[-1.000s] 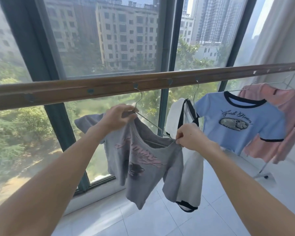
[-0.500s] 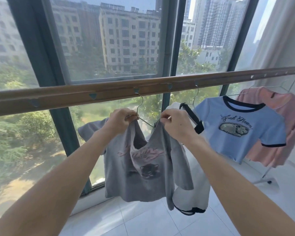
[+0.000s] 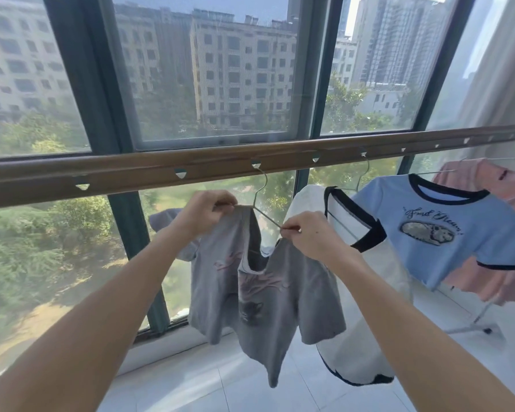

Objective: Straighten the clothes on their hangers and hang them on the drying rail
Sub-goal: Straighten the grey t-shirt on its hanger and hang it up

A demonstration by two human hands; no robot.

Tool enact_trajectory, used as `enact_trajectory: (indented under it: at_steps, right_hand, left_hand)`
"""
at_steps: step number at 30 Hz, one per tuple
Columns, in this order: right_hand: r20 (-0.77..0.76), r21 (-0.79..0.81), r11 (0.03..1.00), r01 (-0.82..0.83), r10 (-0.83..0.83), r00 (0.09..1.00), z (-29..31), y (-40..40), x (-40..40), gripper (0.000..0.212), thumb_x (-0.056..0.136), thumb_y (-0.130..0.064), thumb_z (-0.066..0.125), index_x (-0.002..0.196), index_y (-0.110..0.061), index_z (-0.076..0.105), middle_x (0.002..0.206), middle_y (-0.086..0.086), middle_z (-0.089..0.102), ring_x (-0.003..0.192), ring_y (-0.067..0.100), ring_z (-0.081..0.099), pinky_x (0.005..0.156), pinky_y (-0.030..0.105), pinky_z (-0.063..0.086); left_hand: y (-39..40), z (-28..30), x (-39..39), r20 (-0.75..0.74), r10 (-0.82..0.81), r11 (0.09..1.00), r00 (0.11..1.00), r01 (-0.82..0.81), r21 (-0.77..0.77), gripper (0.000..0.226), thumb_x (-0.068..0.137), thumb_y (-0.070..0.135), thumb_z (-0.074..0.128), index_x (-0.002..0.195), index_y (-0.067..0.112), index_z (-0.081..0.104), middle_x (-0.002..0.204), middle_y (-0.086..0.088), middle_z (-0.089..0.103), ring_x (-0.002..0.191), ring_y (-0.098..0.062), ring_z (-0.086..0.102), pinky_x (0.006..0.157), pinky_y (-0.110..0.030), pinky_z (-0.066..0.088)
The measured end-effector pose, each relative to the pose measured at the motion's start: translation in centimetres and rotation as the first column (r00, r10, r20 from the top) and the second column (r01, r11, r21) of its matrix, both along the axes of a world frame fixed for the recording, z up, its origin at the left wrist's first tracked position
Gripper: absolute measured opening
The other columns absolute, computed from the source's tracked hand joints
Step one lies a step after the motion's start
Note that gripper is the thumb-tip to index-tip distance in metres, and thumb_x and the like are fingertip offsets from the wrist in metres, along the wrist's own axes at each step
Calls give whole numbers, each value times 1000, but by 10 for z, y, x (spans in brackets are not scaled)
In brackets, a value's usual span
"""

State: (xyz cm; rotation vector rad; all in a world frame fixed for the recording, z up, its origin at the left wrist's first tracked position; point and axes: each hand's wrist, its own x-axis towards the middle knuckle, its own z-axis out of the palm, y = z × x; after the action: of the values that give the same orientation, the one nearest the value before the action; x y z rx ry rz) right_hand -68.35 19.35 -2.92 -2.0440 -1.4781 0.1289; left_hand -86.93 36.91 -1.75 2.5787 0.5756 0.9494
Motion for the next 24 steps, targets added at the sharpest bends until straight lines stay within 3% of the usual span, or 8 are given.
enact_trajectory:
  at_steps: [3,6,8,11,15,17,21,24]
  right_hand:
    - [17,7,1000,11,-11,1000,-6,0,7,18,89,-8,56,88,-3,73,90,18,72,83,36,65,64,29,45]
    - [30,25,1000,12,-12,999,-6,-1,8,19,95,-13,56,101,-11,74,94,7,74,87,26,67,78,35,54]
    - [39,37,999,-2,0,999,-4,0,5,19,98,-22,56,109,-18,71,96,3,72,87,23,65,80,38,55]
    - [94,43,999,-11,7,996,-4,5,8,21,98,-20,53,96,-16,74,85,3,72,80,24,66,76,41,56]
    - [121,45,999,0,-5,993,-4,6,14,24,96,-15,53,84,-14,74,77,2,71,75,22,66,72,41,56]
    - [100,44,999,1,-5,995,-5,5,16,24,96,-16,54,84,-14,74,78,3,71,76,24,65,72,42,54]
    - [83,34,999,16,-18,996,-8,7,20,25,96,-15,52,82,-12,72,79,5,71,77,27,64,72,43,54]
    - [92,29,999,21,-24,995,-5,9,22,27,97,-16,50,83,-16,73,77,3,69,77,26,64,72,41,53]
  left_hand:
    - [11,0,-17,9,59,995,998,-58,-76,13,82,1,70,91,9,75,83,2,72,77,-3,66,74,-3,45]
    - [19,-1,-28,-15,82,989,997,-83,-123,19,79,0,73,86,18,75,78,10,70,72,10,63,72,0,43]
    - [19,-3,-29,-18,100,988,995,-101,-115,18,78,-1,74,84,16,76,77,5,71,71,5,64,73,-5,47]
    - [19,-2,-27,2,121,987,993,-121,-103,12,79,-2,72,84,8,76,79,-3,73,73,-4,64,72,-5,46]
    - [31,-4,-42,31,236,969,971,-233,-82,17,81,-8,65,84,7,73,79,-8,71,78,-22,66,80,-34,55]
    - [38,-6,-54,58,298,951,953,-291,-101,15,84,-3,66,89,10,72,82,-6,70,81,-22,66,81,-38,54]
    - [49,-18,-70,-226,223,935,948,-273,-225,39,81,18,75,116,22,59,98,1,63,93,-19,62,80,-31,45]
    - [62,-33,-80,-381,274,939,883,-331,-93,26,84,12,68,109,17,66,99,-6,66,97,-28,62,79,-32,44]
